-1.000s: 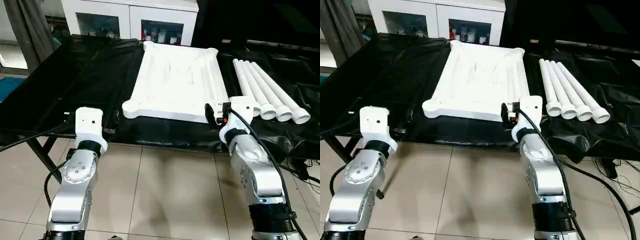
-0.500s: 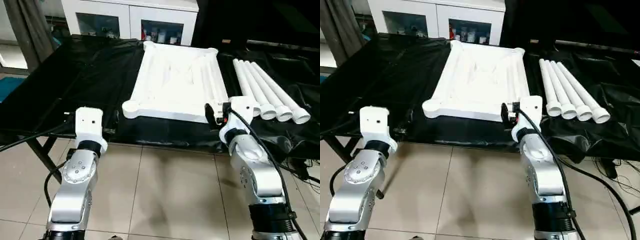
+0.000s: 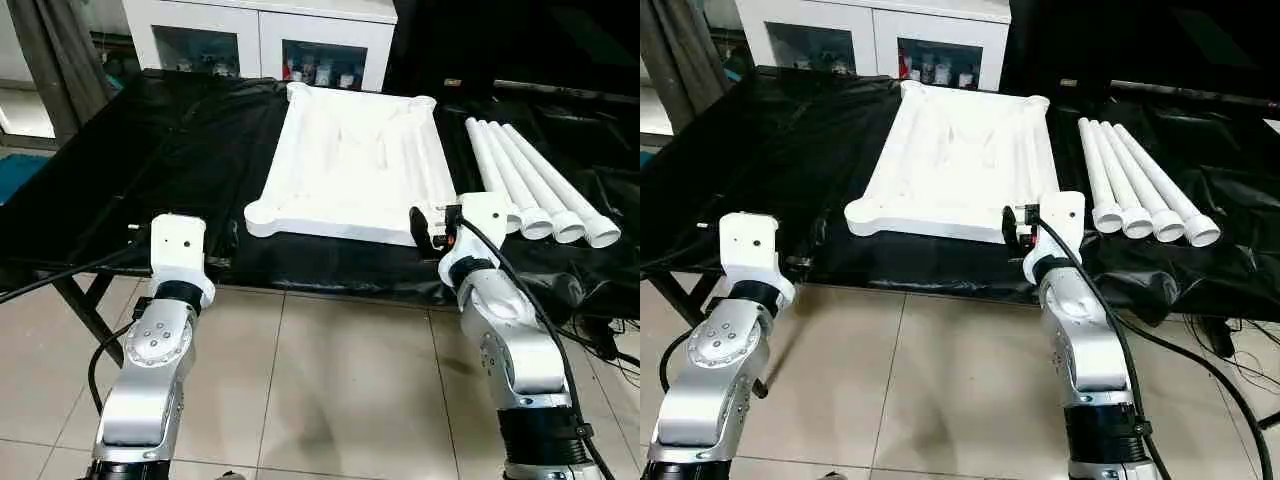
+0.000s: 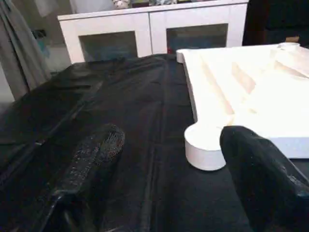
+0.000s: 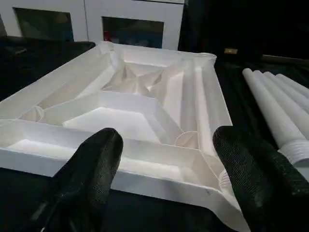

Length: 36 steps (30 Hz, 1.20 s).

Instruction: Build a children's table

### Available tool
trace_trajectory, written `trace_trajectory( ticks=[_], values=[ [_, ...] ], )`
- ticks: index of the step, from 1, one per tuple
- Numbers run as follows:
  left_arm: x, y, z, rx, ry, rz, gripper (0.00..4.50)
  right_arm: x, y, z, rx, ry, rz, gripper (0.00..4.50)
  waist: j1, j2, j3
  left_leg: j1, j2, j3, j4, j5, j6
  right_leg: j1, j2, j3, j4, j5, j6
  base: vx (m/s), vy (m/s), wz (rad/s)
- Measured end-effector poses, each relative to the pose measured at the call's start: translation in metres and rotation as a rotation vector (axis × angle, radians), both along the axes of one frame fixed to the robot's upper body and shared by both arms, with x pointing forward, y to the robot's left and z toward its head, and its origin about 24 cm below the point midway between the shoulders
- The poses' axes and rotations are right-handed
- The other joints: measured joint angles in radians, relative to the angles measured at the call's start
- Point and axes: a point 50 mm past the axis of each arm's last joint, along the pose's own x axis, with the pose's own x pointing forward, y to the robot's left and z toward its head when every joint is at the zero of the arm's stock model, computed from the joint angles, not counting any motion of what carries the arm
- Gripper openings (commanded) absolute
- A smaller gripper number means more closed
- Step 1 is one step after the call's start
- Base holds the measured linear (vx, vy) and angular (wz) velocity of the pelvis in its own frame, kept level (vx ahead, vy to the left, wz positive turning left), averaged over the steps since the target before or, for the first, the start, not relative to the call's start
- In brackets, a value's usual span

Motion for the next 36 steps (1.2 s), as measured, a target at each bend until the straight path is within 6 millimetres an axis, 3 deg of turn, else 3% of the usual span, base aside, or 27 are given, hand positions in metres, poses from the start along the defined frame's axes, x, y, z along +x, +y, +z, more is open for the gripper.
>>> trace_trajectory(
  ticks=[36],
  values=[
    [0.0000, 0.0000, 0.0000, 0.000, 0.000, 0.000, 3.73, 0.0000, 0.0000, 0.0000, 0.000, 0.000, 0.000, 3.24, 0.000, 0.000, 0.000, 0.000, 0.000, 0.000, 0.000, 0.000, -0.001, 0.000, 0.000, 0.000, 0.000, 0.000, 0.000, 0.000, 0.000, 0.00]
  ],
)
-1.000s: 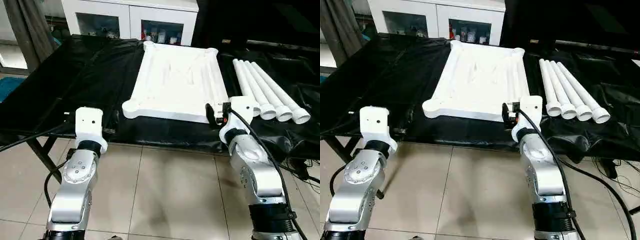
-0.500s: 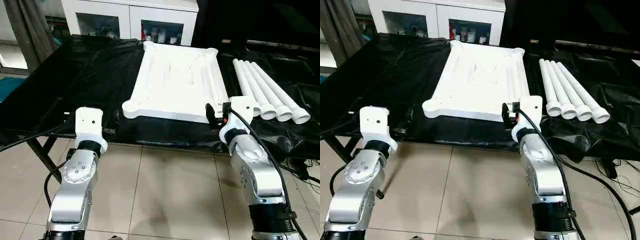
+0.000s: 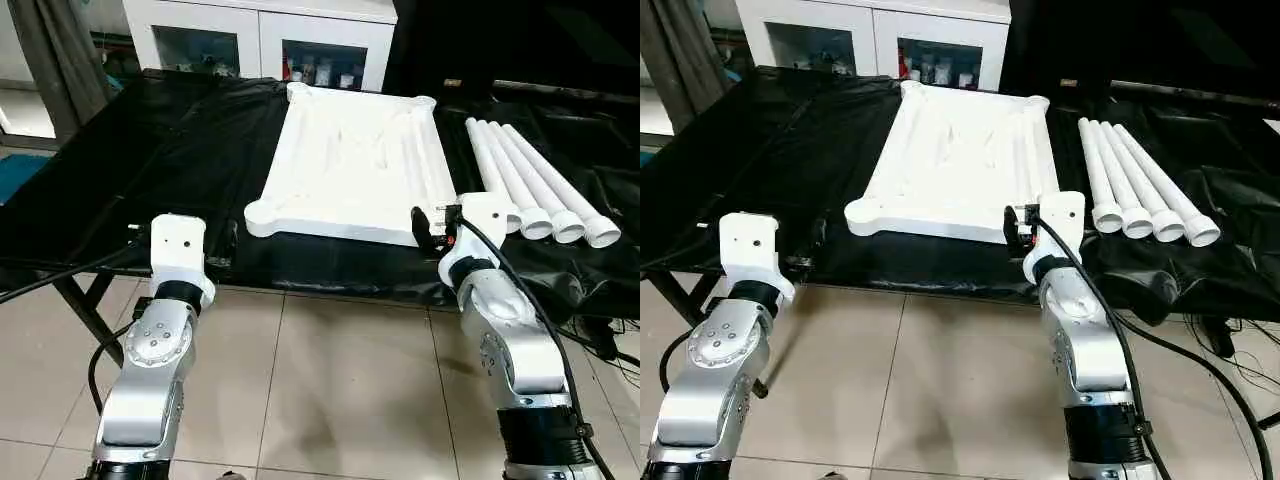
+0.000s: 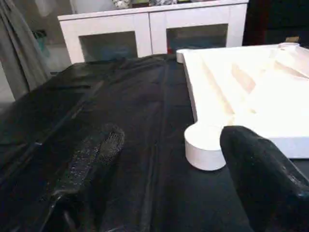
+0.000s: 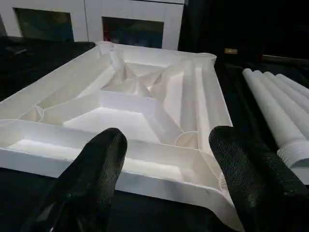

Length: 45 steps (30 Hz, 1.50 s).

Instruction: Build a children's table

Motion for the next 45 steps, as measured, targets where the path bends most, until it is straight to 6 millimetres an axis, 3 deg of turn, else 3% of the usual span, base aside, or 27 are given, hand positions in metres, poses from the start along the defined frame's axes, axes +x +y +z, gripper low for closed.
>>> trace_trajectory(
  ticks=[21, 23, 26, 29, 34, 37, 40, 42, 43, 45],
  values=[
    [0.000, 0.000, 0.000, 0.000, 0.000, 0.000, 3.73, 0.000, 0.000, 0.000, 0.000, 0.000, 0.000, 3.24, 0.000, 0.000, 0.000, 0.000, 0.000, 0.000, 0.000, 0.000, 0.000, 0.000, 0.000, 0.000, 0.000, 0.000, 0.000, 0.000, 0.000, 0.00],
    [0.004, -0.015, 0.016, -0.110, 0.059, 0.058, 4.00, -0.011, -0.014, 0.018, -0.051, 0.023, -0.134, 3.51, 0.017, 0.008, 0.011, -0.005, 0.000, 0.001, 0.002, 0.005, -0.001, -0.001, -0.001, -0.001, 0.001, 0.001, 0.000, 0.000, 0.000, 0.00],
    [0.012, -0.024, 0.039, -0.117, -0.009, 0.013, 4.10, -0.012, -0.011, 0.035, -0.035, -0.064, -0.078, 3.62, 0.018, 0.013, 0.007, 0.002, 0.001, 0.003, -0.001, 0.006, 0.000, 0.001, -0.001, 0.000, 0.002, 0.000, 0.002, 0.000, 0.000, 0.00],
    [0.011, -0.026, 0.035, -0.121, 0.004, -0.006, 4.50, -0.014, -0.007, 0.031, -0.038, -0.059, -0.033, 4.05, 0.005, 0.014, 0.007, 0.001, 0.002, 0.002, -0.003, 0.006, -0.001, -0.001, 0.001, 0.000, 0.003, -0.002, 0.005, 0.000, 0.000, 0.00],
    [0.010, -0.026, 0.032, -0.124, 0.028, -0.015, 4.50, -0.015, -0.005, 0.028, -0.036, -0.037, -0.011, 4.48, 0.004, 0.014, 0.007, 0.000, 0.002, 0.002, -0.003, 0.007, -0.003, -0.002, 0.001, 0.000, 0.003, -0.001, 0.004, 0.000, 0.000, 0.00],
    [0.009, -0.025, 0.032, -0.108, 0.029, -0.014, 4.50, -0.015, -0.003, 0.028, -0.033, -0.034, 0.009, 4.48, 0.006, 0.014, 0.007, 0.000, 0.002, 0.002, -0.003, 0.007, -0.003, -0.002, 0.001, 0.000, 0.003, -0.001, 0.004, 0.000, 0.000, 0.00],
    [0.007, -0.023, 0.031, -0.039, 0.008, -0.007, 4.50, -0.015, -0.004, 0.030, -0.151, -0.064, 0.007, 4.48, 0.007, 0.013, 0.007, 0.000, 0.002, 0.001, -0.003, 0.008, -0.004, -0.001, 0.001, -0.001, 0.002, 0.000, 0.003, 0.000, 0.000, 0.00],
    [0.006, -0.022, 0.028, -0.025, 0.011, -0.001, 4.50, -0.014, -0.003, 0.030, -0.183, -0.070, 0.006, 4.48, 0.002, 0.014, 0.008, 0.001, 0.005, -0.005, -0.003, 0.009, -0.005, 0.002, 0.005, -0.006, 0.001, 0.002, -0.004, 0.000, 0.000, 0.00],
    [0.006, -0.023, 0.027, -0.031, 0.015, -0.003, 4.50, -0.014, -0.002, 0.028, -0.183, -0.062, 0.009, 4.48, -0.006, 0.015, 0.008, 0.002, 0.012, -0.011, -0.003, 0.010, -0.007, 0.005, 0.010, -0.018, 0.002, 0.001, -0.014, 0.000, 0.000, 0.00],
    [0.006, -0.022, 0.027, -0.042, 0.014, 0.000, 4.50, -0.013, 0.001, 0.024, -0.173, -0.046, 0.012, 4.48, -0.012, 0.016, 0.009, 0.002, 0.035, -0.019, -0.004, 0.016, -0.013, 0.006, 0.019, -0.046, 0.010, -0.007, -0.067, 0.004, -0.108, 0.05]
  ],
)
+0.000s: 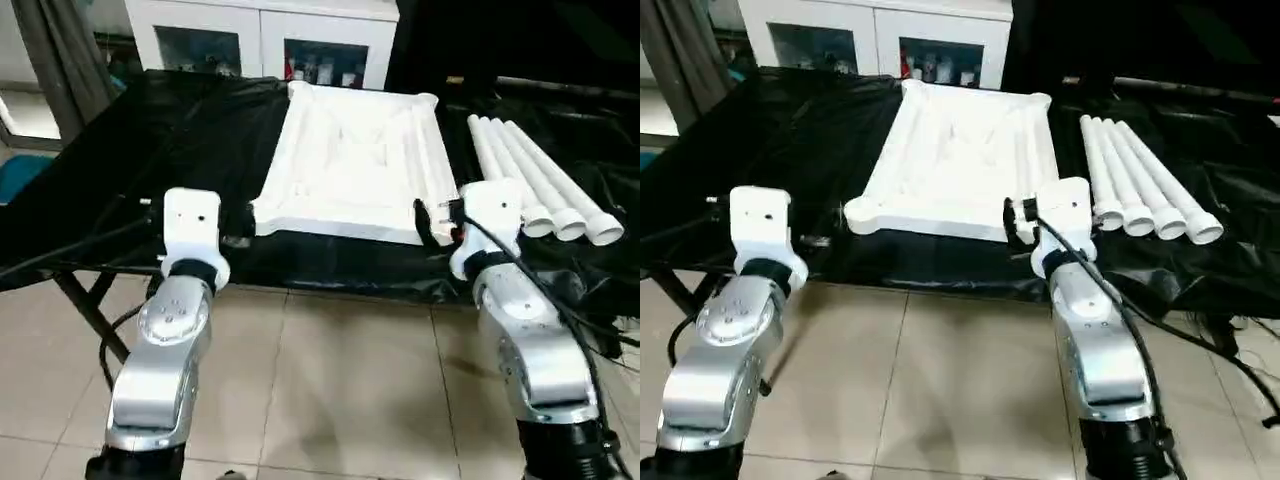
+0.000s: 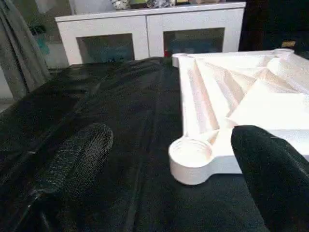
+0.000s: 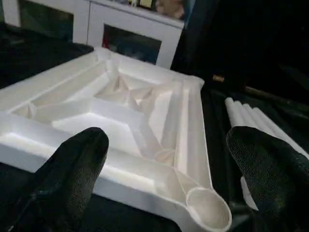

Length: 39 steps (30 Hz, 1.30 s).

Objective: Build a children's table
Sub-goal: Move to table

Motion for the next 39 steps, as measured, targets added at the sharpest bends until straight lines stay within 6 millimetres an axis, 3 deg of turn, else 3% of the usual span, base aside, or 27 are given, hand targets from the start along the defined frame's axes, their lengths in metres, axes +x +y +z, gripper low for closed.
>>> trace_trajectory(
  ticks=[2, 4, 5, 6, 7, 8, 9, 10, 12, 14, 15, 17, 19, 20, 21, 22, 23, 26, 28, 30, 32, 33, 34, 35, 37, 38, 39],
  values=[
    [0.000, 0.001, 0.000, 0.003, 0.004, 0.009, 4.50, 0.001, 0.002, -0.001, 0.011, 0.007, -0.006, 4.48, -0.006, -0.005, -0.002, 0.001, 0.023, -0.006, -0.003, 0.011, -0.007, -0.007, 0.001, -0.039, 0.031, -0.020, -0.050, 0.003, -0.160, 0.04],
    [0.000, 0.000, -0.001, -0.019, 0.011, 0.021, 4.50, 0.002, 0.001, 0.000, 0.011, 0.010, -0.019, 4.48, -0.012, -0.013, -0.005, 0.002, 0.034, 0.003, -0.014, 0.013, 0.001, -0.017, 0.011, -0.053, 0.046, -0.032, -0.067, 0.000, -0.202, 0.09],
    [0.000, -0.001, -0.001, -0.044, 0.015, 0.026, 4.50, 0.003, 0.000, 0.000, 0.008, 0.016, -0.024, 4.48, -0.003, -0.023, -0.005, -0.011, 0.031, 0.011, 0.034, -0.025, 0.065, -0.019, 0.016, -0.052, 0.044, -0.029, -0.061, -0.002, -0.183, 0.04],
    [0.000, -0.003, -0.003, -0.100, 0.034, 0.025, 4.50, 0.003, -0.003, -0.002, 0.013, 0.034, -0.030, 4.48, 0.006, -0.029, -0.002, -0.028, 0.010, 0.016, 0.119, -0.062, 0.125, -0.018, 0.017, -0.052, 0.043, -0.028, -0.057, -0.024, -0.174, -0.02],
    [0.000, -0.008, -0.005, -0.143, 0.056, 0.010, 4.50, 0.003, -0.005, -0.002, 0.029, 0.044, -0.027, 4.48, 0.011, -0.034, -0.001, -0.024, -0.043, 0.019, 0.164, -0.078, 0.140, -0.014, 0.020, -0.054, 0.039, -0.025, -0.053, -0.024, -0.174, -0.02],
    [0.000, -0.009, -0.005, -0.139, 0.065, 0.000, 4.50, 0.003, -0.005, -0.001, 0.039, 0.040, -0.019, 4.48, 0.012, -0.030, -0.002, -0.014, -0.080, 0.020, 0.146, -0.080, 0.143, -0.014, 0.030, -0.059, 0.032, -0.023, -0.049, -0.049, -0.158, 0.04],
    [0.001, -0.008, -0.004, -0.122, 0.066, -0.004, 4.50, 0.003, -0.005, 0.000, 0.044, 0.039, -0.016, 4.48, 0.017, -0.018, -0.002, -0.004, -0.100, 0.020, 0.109, -0.095, 0.152, -0.013, 0.044, -0.071, 0.020, -0.014, -0.050, -0.067, -0.150, 0.01],
    [0.002, -0.003, -0.002, -0.059, 0.070, -0.002, 4.50, 0.003, -0.003, -0.001, 0.054, 0.043, -0.014, 4.48, 0.028, -0.016, 0.000, -0.001, -0.098, -0.002, 0.074, -0.091, 0.113, -0.011, 0.059, -0.089, -0.008, 0.001, -0.050, -0.067, -0.150, 0.01],
    [0.002, 0.000, -0.001, -0.019, 0.071, 0.003, 4.50, 0.003, 0.000, -0.001, 0.064, 0.044, -0.003, 4.48, 0.036, -0.003, -0.002, 0.002, -0.074, -0.008, 0.061, -0.073, 0.086, -0.010, 0.065, -0.106, -0.018, 0.012, -0.009, -0.034, -0.140, 0.00],
    [0.002, 0.000, 0.001, -0.012, 0.060, -0.001, 4.50, 0.003, 0.001, -0.001, 0.068, 0.042, -0.001, 4.48, 0.052, -0.009, 0.000, 0.011, -0.074, 0.009, 0.065, -0.068, 0.077, -0.019, 0.062, -0.072, 0.025, -0.005, -0.026, -0.032, -0.128, 0.11],
    [0.002, -0.002, 0.002, -0.002, 0.052, -0.004, 4.50, 0.003, 0.001, -0.001, 0.068, 0.042, -0.003, 4.48, 0.066, -0.013, 0.003, 0.019, -0.077, 0.023, 0.063, -0.070, 0.074, -0.018, 0.062, -0.062, 0.032, -0.011, -0.063, -0.038, -0.120, 0.21],
    [0.003, -0.008, 0.008, 0.080, -0.004, -0.032, 4.50, 0.003, 0.001, 0.000, 0.074, 0.041, -0.005, 4.48, 0.091, -0.015, 0.010, 0.024, -0.083, 0.028, 0.054, -0.073, 0.081, -0.021, 0.063, -0.057, 0.024, -0.011, -0.064, -0.051, -0.110, 0.11],
    [0.004, -0.011, 0.016, 0.129, -0.064, -0.047, 4.50, 0.003, 0.001, 0.000, 0.075, 0.042, -0.005, 4.48, 0.097, -0.009, 0.013, 0.028, -0.070, 0.017, 0.026, -0.069, 0.076, -0.009, 0.074, -0.074, -0.023, 0.005, -0.038, -0.066, -0.081, -0.01],
    [0.004, -0.012, 0.016, 0.116, -0.061, -0.054, 4.50, 0.004, 0.001, 0.000, 0.076, 0.041, -0.006, 4.48, 0.093, 0.009, 0.013, 0.030, -0.047, 0.012, 0.016, -0.062, 0.065, 0.010, 0.077, -0.105, -0.062, 0.015, -0.021, -0.065, -0.037, 0.06],
    [0.005, -0.013, 0.017, 0.100, -0.060, -0.063, 4.50, 0.004, 0.001, 0.001, 0.078, 0.037, -0.007, 4.48, 0.097, 0.022, 0.013, 0.034, -0.022, 0.018, 0.008, -0.045, 0.048, 0.015, 0.080, -0.109, -0.042, -0.004, 0.022, -0.072, 0.005, 0.12],
    [0.005, -0.015, 0.020, 0.085, -0.068, -0.072, 4.50, 0.004, 0.000, 0.002, 0.083, 0.032, -0.010, 4.48, 0.091, 0.016, 0.013, 0.031, -0.018, 0.040, 0.016, -0.026, 0.039, 0.014, 0.038, -0.068, 0.026, -0.015, 0.031, -0.072, 0.005, 0.12],
    [0.005, -0.015, 0.022, 0.076, -0.075, -0.069, 4.50, 0.004, 0.001, 0.003, 0.087, 0.027, -0.007, 4.48, 0.089, -0.014, 0.013, 0.040, -0.026, 0.065, 0.019, -0.027, 0.036, 0.007, 0.007, -0.049, 0.061, -0.041, -0.007, 0.000, 0.000, 0.00],
    [0.002, -0.013, 0.018, 0.057, -0.062, -0.066, 4.50, 0.005, 0.000, 0.006, 0.099, 0.017, -0.010, 4.48, 0.108, -0.019, 0.015, 0.051, -0.049, 0.057, 0.017, -0.043, 0.034, -0.002, 0.008, -0.028, 0.061, -0.051, -0.019, -0.044, -0.045, 0.01],
    [0.002, -0.015, 0.018, 0.051, -0.062, -0.077, 4.50, 0.005, -0.002, 0.005, 0.097, 0.017, -0.017, 4.48, 0.117, -0.010, 0.017, 0.062, -0.042, 0.058, 0.003, -0.036, 0.024, -0.005, 0.044, 0.006, 0.044, -0.048, -0.014, 0.017, -0.026, -0.34],
    [0.002, -0.014, 0.017, 0.055, -0.060, -0.072, 4.50, 0.005, 0.001, 0.006, 0.111, 0.017, -0.005, 4.48, 0.110, 0.001, 0.022, 0.089, -0.021, 0.071, -0.006, -0.036, 0.021, 0.006, 0.059, 0.006, 0.022, -0.052, -0.014, -0.059, 0.025, -0.60],
    [0.002, -0.009, 0.018, 0.065, -0.067, -0.059, 4.50, 0.005, 0.003, 0.006, 0.115, 0.018, 0.002, 4.48, 0.103, -0.001, 0.029, 0.117, -0.004, 0.102, -0.011, -0.042, 0.013, 0.009, 0.016, -0.034, 0.090, -0.109, -0.014, -0.027, 0.018, -0.66],
    [0.002, -0.009, 0.018, 0.064, -0.067, -0.059, 4.50, 0.005, 0.002, 0.005, 0.109, 0.020, -0.001, 4.48, 0.106, -0.010, 0.030, 0.132, 0.001, 0.119, -0.012, -0.046, 0.007, 0.008, -0.006, -0.034, 0.121, -0.119, -0.023, 0.006, -0.059, -0.41],
    [0.002, -0.010, 0.019, 0.063, -0.072, -0.061, 4.50, 0.005, 0.000, 0.006, 0.103, 0.015, -0.003, 4.48, 0.104, -0.027, 0.027, 0.130, -0.002, 0.123, -0.010, -0.052, -0.003, 0.030, -0.035, -0.026, 0.112, -0.117, -0.002, 0.006, -0.059, -0.41],
    [0.002, -0.010, 0.018, 0.057, -0.071, -0.064, 4.50, 0.005, -0.001, 0.007, 0.099, 0.008, -0.005, 4.48, 0.108, -0.040, 0.021, 0.126, -0.006, 0.104, 0.007, -0.071, -0.007, 0.027, -0.026, -0.030, 0.106, -0.106, -0.002, 0.034, -0.110, -0.33],
    [0.001, -0.019, 0.016, 0.042, -0.062, -0.103, 4.50, 0.004, -0.007, 0.004, 0.102, 0.022, -0.027, 4.48, 0.117, -0.026, 0.017, 0.074, -0.037, 0.034, 0.075, -0.104, 0.045, 0.027, -0.007, -0.033, 0.098, -0.109, -0.008, 0.080, -0.121, -0.20],
    [0.001, -0.022, 0.016, 0.039, -0.060, -0.119, 4.50, 0.003, -0.009, 0.003, 0.102, 0.028, -0.036, 4.48, 0.121, -0.022, 0.014, 0.055, -0.056, 0.018, 0.090, -0.103, 0.045, 0.029, 0.001, -0.028, 0.095, -0.110, -0.010, 0.084, -0.091, 0.01],
    [0.001, -0.022, 0.016, 0.040, -0.060, -0.121, 4.50, 0.003, -0.010, 0.003, 0.102, 0.027, -0.038, 4.48, 0.122, -0.017, 0.011, 0.042, -0.071, 0.008, 0.080, -0.101, 0.046, 0.032, 0.006, -0.028, 0.094, -0.108, -0.019, 0.091, -0.058, 0.03]
  ],
)
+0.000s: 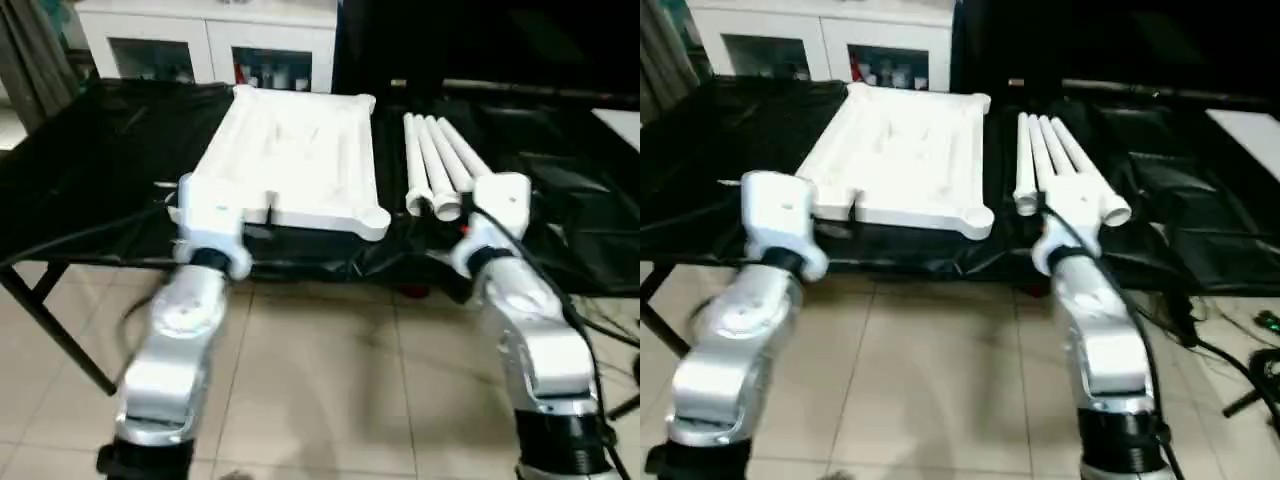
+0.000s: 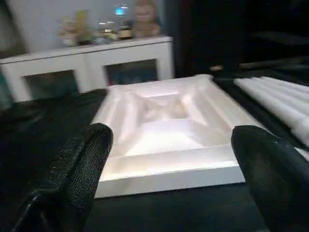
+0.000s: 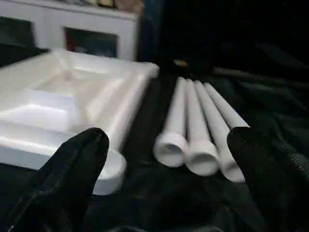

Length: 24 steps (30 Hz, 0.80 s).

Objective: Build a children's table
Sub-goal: Move to table

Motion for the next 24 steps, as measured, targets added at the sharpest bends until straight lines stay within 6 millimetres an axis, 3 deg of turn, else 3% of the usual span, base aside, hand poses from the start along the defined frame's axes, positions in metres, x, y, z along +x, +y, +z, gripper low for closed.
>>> trace_trajectory(
  ticks=[1, 2, 3, 4, 5, 6, 7, 8, 9, 10, 11, 12, 13, 14, 15, 16, 18, 19, 20, 21, 22, 24],
  values=[
    [0.000, 0.000, 0.000, 0.002, -0.001, -0.001, 4.50, 0.000, 0.000, 0.000, 0.000, -0.001, 0.001, 4.48, 0.002, 0.019, -0.006, -0.017, 0.000, -0.004, -0.032, 0.003, -0.002, 0.009, 0.018, -0.010, -0.004, -0.002, -0.006, 0.091, -0.058, 0.03],
    [0.000, 0.001, 0.000, 0.005, 0.001, 0.000, 4.50, 0.000, 0.001, 0.000, 0.001, 0.001, 0.003, 4.48, 0.006, 0.035, -0.005, -0.018, 0.006, -0.015, -0.035, 0.044, 0.000, 0.023, 0.033, -0.016, -0.014, -0.003, -0.008, 0.128, 0.007, -0.07],
    [0.000, 0.003, -0.001, 0.012, 0.003, 0.005, 4.50, 0.000, 0.003, 0.000, 0.000, 0.001, 0.010, 4.48, 0.005, 0.040, -0.007, -0.015, 0.012, -0.025, -0.036, 0.055, -0.001, 0.035, 0.037, -0.025, -0.029, -0.003, -0.008, 0.172, 0.049, -0.02],
    [0.000, 0.004, 0.000, 0.017, 0.002, 0.010, 4.50, 0.000, 0.007, 0.000, -0.003, 0.000, 0.025, 4.48, -0.002, 0.038, -0.010, -0.007, 0.016, -0.025, -0.055, 0.056, -0.003, 0.044, 0.039, -0.032, -0.054, 0.000, -0.004, 0.172, 0.049, -0.02],
    [0.000, 0.005, -0.001, 0.018, 0.003, 0.017, 4.50, 0.001, 0.009, 0.001, -0.020, -0.007, 0.033, 4.48, -0.007, 0.036, -0.009, -0.001, 0.016, -0.022, -0.067, 0.056, -0.002, 0.042, 0.038, -0.032, -0.068, 0.002, -0.002, 0.187, 0.029, 0.10],
    [0.000, 0.006, -0.001, 0.020, 0.003, 0.023, 4.50, 0.002, 0.013, 0.004, -0.039, -0.020, 0.042, 4.48, -0.014, 0.033, -0.010, 0.004, 0.012, -0.021, -0.070, 0.052, 0.003, 0.040, 0.031, -0.027, -0.061, 0.003, -0.004, 0.168, 0.022, 0.06],
    [0.001, 0.011, -0.001, 0.023, 0.003, 0.046, 4.50, 0.003, 0.017, 0.009, -0.069, -0.053, 0.054, 4.48, -0.039, 0.030, -0.011, 0.007, 0.004, -0.021, -0.068, 0.044, 0.010, 0.025, 0.015, -0.003, -0.029, -0.001, 0.006, 0.168, 0.022, 0.06],
    [0.001, 0.012, -0.001, 0.019, 0.002, 0.054, 4.50, 0.003, 0.016, 0.011, -0.094, -0.072, 0.052, 4.48, -0.050, 0.023, -0.015, 0.010, -0.003, -0.019, -0.066, 0.041, 0.015, 0.004, -0.004, 0.016, -0.006, 0.002, 0.014, 0.145, 0.003, 0.05],
    [0.001, 0.013, 0.000, 0.017, 0.001, 0.057, 4.50, 0.003, 0.016, 0.012, -0.110, -0.080, 0.051, 4.48, -0.063, 0.013, -0.018, 0.010, -0.011, -0.018, -0.062, 0.035, 0.018, -0.013, -0.022, 0.039, -0.015, 0.006, 0.030, 0.124, -0.023, 0.08],
    [0.001, 0.011, 0.000, 0.006, 0.002, 0.053, 4.50, 0.003, 0.013, 0.011, -0.120, -0.083, 0.042, 4.48, -0.069, 0.001, -0.018, 0.000, -0.022, -0.014, -0.049, 0.019, 0.050, -0.009, -0.025, 0.051, -0.013, 0.003, 0.058, 0.124, -0.023, 0.08],
    [0.001, 0.007, -0.001, -0.007, 0.004, 0.044, 4.50, 0.002, 0.009, 0.010, -0.122, -0.077, 0.031, 4.48, -0.065, -0.001, -0.017, -0.008, -0.021, -0.018, -0.033, 0.011, 0.101, -0.003, -0.018, 0.053, -0.021, 0.002, 0.053, 0.108, -0.056, 0.02],
    [0.001, 0.001, -0.002, -0.012, 0.010, 0.021, 4.50, 0.002, 0.006, 0.008, -0.119, -0.070, 0.022, 4.48, -0.061, 0.001, -0.018, -0.023, -0.017, -0.029, -0.009, 0.013, 0.117, 0.006, -0.011, 0.052, -0.034, 0.003, 0.047, 0.109, -0.064, -0.07],
    [0.000, -0.002, -0.002, -0.011, 0.013, 0.010, 4.50, 0.002, 0.004, 0.008, -0.116, -0.067, 0.013, 4.48, -0.060, 0.006, -0.019, -0.038, -0.016, -0.035, 0.003, 0.020, 0.104, 0.019, -0.002, 0.046, -0.046, 0.005, 0.047, 0.109, -0.064, -0.07],
    [0.001, -0.001, -0.002, -0.010, 0.012, 0.014, 4.50, 0.002, 0.004, 0.008, -0.114, -0.069, 0.014, 4.48, -0.060, 0.017, -0.020, -0.045, -0.012, -0.038, -0.026, 0.034, 0.081, 0.030, 0.008, 0.037, -0.051, 0.004, 0.045, 0.107, -0.026, -0.06],
    [0.000, 0.001, -0.002, -0.007, 0.011, 0.020, 4.50, 0.002, 0.004, 0.008, -0.113, -0.068, 0.015, 4.48, -0.058, 0.032, -0.020, -0.047, -0.001, -0.045, -0.041, 0.052, 0.034, 0.043, 0.022, 0.027, -0.057, -0.002, 0.039, 0.132, 0.015, -0.02],
    [0.001, 0.007, -0.003, -0.002, 0.016, 0.040, 4.50, 0.001, 0.007, 0.005, -0.099, -0.060, 0.023, 4.48, -0.062, 0.035, -0.020, -0.039, 0.008, -0.054, -0.043, 0.047, 0.012, 0.057, 0.028, 0.020, -0.071, -0.004, 0.038, 0.132, 0.015, -0.02],
    [0.001, 0.015, -0.003, 0.001, 0.020, 0.071, 4.50, 0.001, 0.019, 0.005, -0.090, -0.061, 0.066, 4.48, -0.082, 0.029, -0.020, -0.028, 0.003, -0.054, -0.048, 0.040, 0.018, 0.045, 0.020, 0.018, -0.051, -0.012, 0.023, 0.143, 0.012, 0.02],
    [0.001, 0.022, -0.003, 0.009, 0.021, 0.096, 4.50, 0.001, 0.023, 0.005, -0.081, -0.062, 0.083, 4.48, -0.093, 0.025, -0.020, -0.021, -0.005, -0.053, -0.047, 0.037, 0.022, 0.027, 0.007, 0.020, -0.015, -0.012, 0.024, 0.121, 0.004, 0.04],
    [0.001, 0.024, -0.002, 0.009, 0.018, 0.105, 4.50, 0.001, 0.023, 0.005, -0.083, -0.061, 0.087, 4.48, -0.097, 0.021, -0.020, -0.016, -0.010, -0.050, -0.047, 0.035, 0.025, 0.010, -0.005, 0.025, 0.003, -0.011, 0.030, 0.056, -0.006, 0.07],
    [0.001, 0.025, -0.002, 0.010, 0.017, 0.109, 4.50, 0.001, 0.022, 0.005, -0.087, -0.065, 0.092, 4.48, -0.102, 0.013, -0.020, -0.012, -0.018, -0.048, -0.048, 0.034, 0.025, -0.005, -0.018, 0.036, -0.002, -0.008, 0.035, 0.000, 0.000, 0.00],
    [0.001, 0.025, -0.002, 0.010, 0.018, 0.108, 4.50, 0.000, 0.020, 0.005, -0.103, -0.069, 0.097, 4.48, -0.107, -0.003, -0.018, -0.005, -0.027, -0.042, -0.047, 0.031, 0.025, -0.001, -0.030, 0.050, -0.018, 0.004, 0.069, 0.000, 0.000, 0.00],
    [0.000, 0.017, -0.004, -0.001, 0.026, 0.080, 4.50, -0.001, 0.014, 0.001, -0.135, -0.054, 0.093, 4.48, -0.086, -0.003, -0.011, -0.009, -0.024, -0.038, -0.026, 0.010, 0.096, 0.025, -0.020, 0.050, -0.043, 0.004, 0.057, 0.041, -0.068, 0.09]
  ],
)
